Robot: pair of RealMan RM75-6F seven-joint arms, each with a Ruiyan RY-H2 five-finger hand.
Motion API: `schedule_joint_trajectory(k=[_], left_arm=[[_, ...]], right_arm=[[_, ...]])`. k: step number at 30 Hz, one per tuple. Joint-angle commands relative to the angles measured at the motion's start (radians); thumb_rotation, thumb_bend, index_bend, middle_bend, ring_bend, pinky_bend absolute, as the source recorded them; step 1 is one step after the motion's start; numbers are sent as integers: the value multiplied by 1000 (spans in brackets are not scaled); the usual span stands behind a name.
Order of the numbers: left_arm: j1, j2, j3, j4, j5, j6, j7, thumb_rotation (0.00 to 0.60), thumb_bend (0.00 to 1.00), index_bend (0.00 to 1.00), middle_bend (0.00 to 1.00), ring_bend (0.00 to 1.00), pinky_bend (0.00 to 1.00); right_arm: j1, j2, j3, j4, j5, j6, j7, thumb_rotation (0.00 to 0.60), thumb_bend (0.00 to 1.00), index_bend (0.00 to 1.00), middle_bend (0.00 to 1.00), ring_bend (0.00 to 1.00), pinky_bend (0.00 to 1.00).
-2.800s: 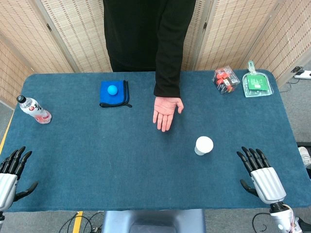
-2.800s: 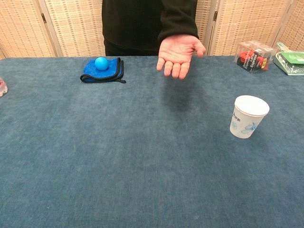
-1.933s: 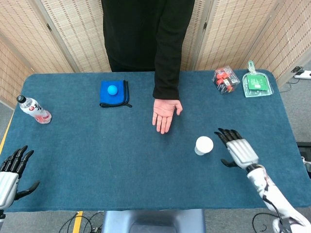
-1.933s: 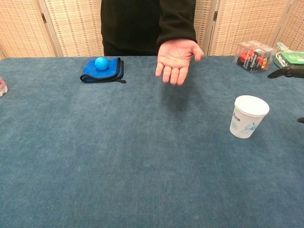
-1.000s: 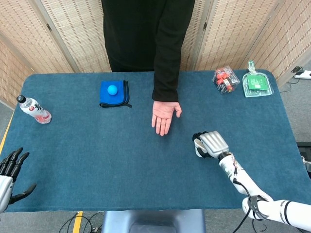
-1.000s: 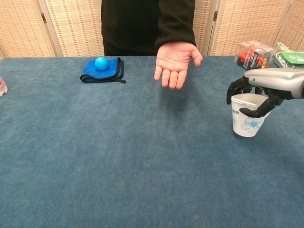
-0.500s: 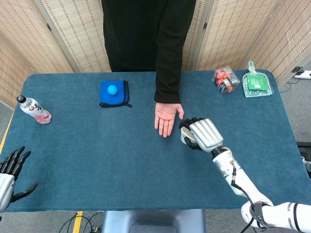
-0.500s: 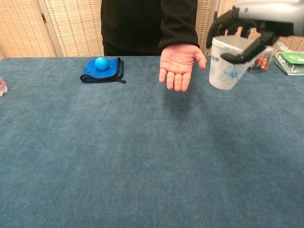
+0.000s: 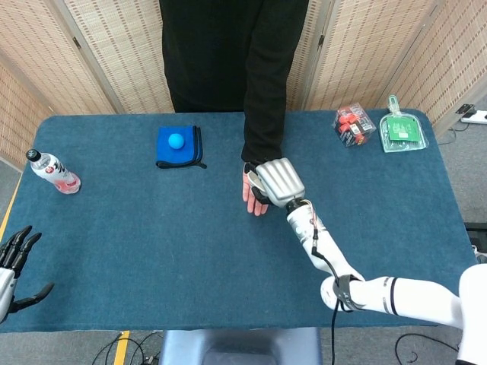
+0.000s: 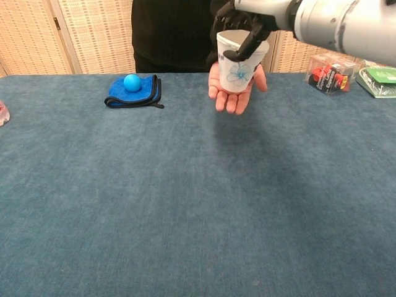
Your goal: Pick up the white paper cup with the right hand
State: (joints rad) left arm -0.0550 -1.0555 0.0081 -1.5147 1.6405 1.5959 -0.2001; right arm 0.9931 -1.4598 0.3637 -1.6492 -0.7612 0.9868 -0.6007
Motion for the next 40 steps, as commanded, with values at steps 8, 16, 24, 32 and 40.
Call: schedule_joint_trajectory(k=[8, 16, 24, 32, 40], left_arm=[[1, 5, -4, 8, -13, -1, -17, 600, 269, 79, 0, 0, 174], [3, -4, -4, -3, -11, 2, 22, 600, 269, 79, 0, 0, 174], [9, -17, -1, -11, 10, 21, 74, 600, 269, 79, 0, 0, 174], [19, -34, 6, -4, 46, 55, 110, 600, 269, 79, 0, 0, 173], [11, -50, 7, -13, 44, 32, 157, 600, 269, 79, 0, 0, 174]], right_arm=[[41, -4, -22, 34, 12, -42, 34, 600, 285, 42, 127, 127, 175], [-61, 193, -55, -237, -79, 87, 33, 600, 263, 0, 65, 50, 66], [-405, 298, -369, -317, -636, 418, 123, 600, 262, 0, 64, 45, 57], [-732, 147, -530, 91, -848, 757, 350, 600, 261, 0, 64, 40, 38], [-831, 150, -519, 152, -895, 838, 436, 600, 261, 0, 58, 30, 26]])
